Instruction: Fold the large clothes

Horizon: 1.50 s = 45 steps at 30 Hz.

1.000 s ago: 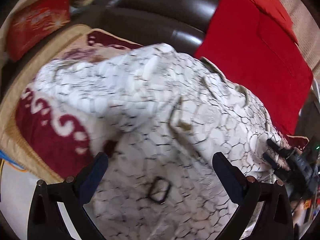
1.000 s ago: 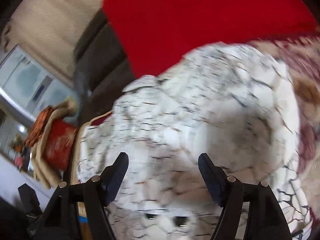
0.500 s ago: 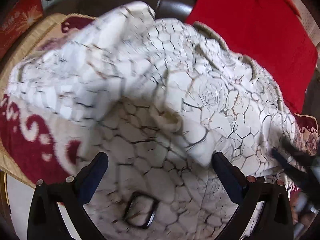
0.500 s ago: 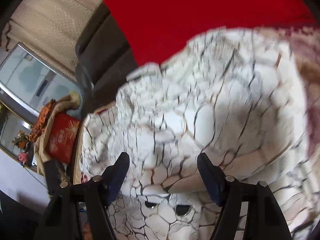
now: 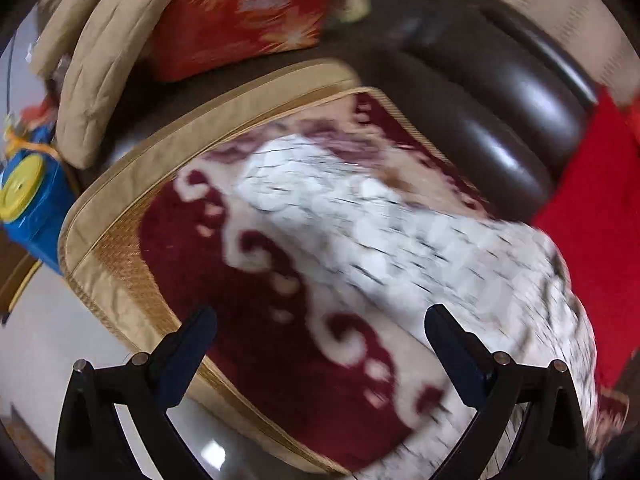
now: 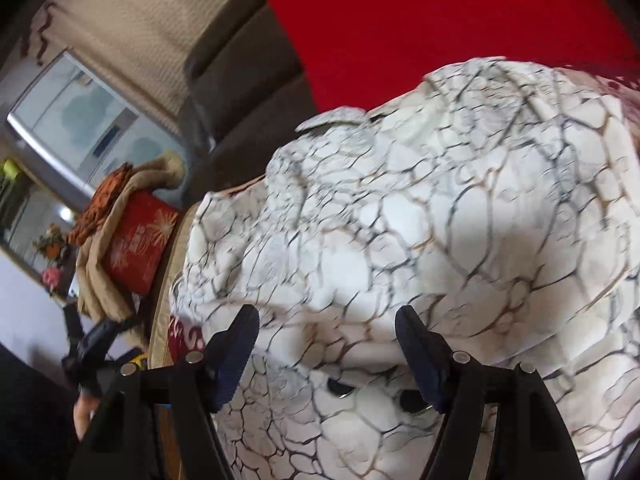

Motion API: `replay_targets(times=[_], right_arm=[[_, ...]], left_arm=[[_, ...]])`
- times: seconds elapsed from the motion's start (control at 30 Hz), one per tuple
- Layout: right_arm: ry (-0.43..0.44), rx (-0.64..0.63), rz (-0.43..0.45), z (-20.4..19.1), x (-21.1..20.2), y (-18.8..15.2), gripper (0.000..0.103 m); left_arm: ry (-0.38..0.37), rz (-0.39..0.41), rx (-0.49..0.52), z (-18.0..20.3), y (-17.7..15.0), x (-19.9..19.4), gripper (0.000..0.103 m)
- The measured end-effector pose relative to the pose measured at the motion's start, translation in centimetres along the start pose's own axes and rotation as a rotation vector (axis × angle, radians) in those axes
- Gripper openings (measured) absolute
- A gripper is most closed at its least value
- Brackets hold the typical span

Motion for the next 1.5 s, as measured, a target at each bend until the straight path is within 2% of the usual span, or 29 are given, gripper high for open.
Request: replay_targets(times=[0.17, 0.27, 0.37, 0.43, 0.53, 0.57, 0.6, 0.63, 0.7, 0.73, 0.83, 0.97, 1.13, 1.3, 1.43, 1.47, 1.5], right_arm=[[-0.001, -0.017, -0.023, 0.0, 0.6, -0.9, 0.074], [0.0, -0.014, -0.025, 0.2, 0.8, -0.9, 0.074], [0.001, -0.008, -0.026, 0.4, 0.9, -0.8, 0.074], [0.0, 0.001, -0.028, 0.7, 1.1, -0.8, 0.074], [-0.002, 0.008, -0.027, 1.0, 1.2, -0.6, 0.074], [-0.002, 0.009, -0.023, 1.0, 1.1, -0.5, 0.074], [-0.001, 0.01, -0.017, 1.1, 0.9, -0.4, 0.074], [0.002, 0.01, -0.006, 1.2, 0.6, -0.2, 0.074], [0.0, 0.011, 0.019, 1.3, -0.1, 0.3, 0.074], [-0.003, 0.012, 0.038, 1.4, -0.7, 0.6, 0.074], [-0.019, 0.017, 0.091, 1.9, -2.3, 1.4, 0.074], [-0.045, 0.043, 0.152, 3.3, -4.5, 2.2, 0.074], [-0.061, 0.111, 0.214, 6.1, -7.3, 2.8, 0.074], [-0.062, 0.177, 0.264, 8.6, -9.8, 3.1, 0.074], [-0.066, 0.215, 0.307, 10.3, -11.7, 3.4, 0.074], [-0.07, 0.226, 0.319, 10.8, -12.4, 3.5, 0.074], [-0.072, 0.236, 0.325, 11.3, -12.8, 3.6, 0.074]], left_arm=[[-0.057, -0.079, -0.137, -2.3, 2.1, 4.1, 0.103], [-0.162, -0.104, -0.235, -2.5, 3.5, 6.2, 0.103], [-0.236, -0.112, -0.325, -2.6, 4.4, 8.2, 0.101], [-0.275, -0.148, -0.368, -2.4, 4.7, 9.9, 0.092], [-0.259, -0.142, -0.345, -1.8, 4.8, 10.9, 0.079], [-0.259, -0.138, -0.339, -1.8, 4.9, 11.1, 0.067], [-0.259, -0.141, -0.332, -1.7, 5.1, 11.3, 0.048], [-0.25, -0.144, -0.326, -1.7, 5.3, 11.5, 0.041], [-0.253, -0.134, -0.3, -1.5, 5.8, 11.4, 0.018], [-0.263, -0.121, -0.286, -1.2, 6.2, 11.4, 0.015], [-0.256, -0.065, -0.174, 1.0, 7.0, 9.2, 0.011], [-0.27, -0.006, 0.009, 6.0, 7.5, 5.5, 0.009], [-0.35, 0.053, 0.251, 14.8, 6.1, -0.2, 0.009], [-0.459, 0.064, 0.533, 25.0, 0.5, -5.4, 0.009], [-0.555, -0.008, 0.744, 31.7, -6.4, -7.5, 0.01], [-0.564, -0.035, 0.793, 33.0, -8.2, -7.6, 0.014], [-0.582, -0.073, 0.845, 34.2, -10.2, -7.6, 0.028]])
Point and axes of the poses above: each gripper's, at about its wrist camera, not at the fingertips, and x roughly the way its jaws point, z to its right, y to its top, the point moved 2 cm from there along x, roughly the way its jaws point, and after that the axes turned 5 degrees about -y, right-handed, at the moved point
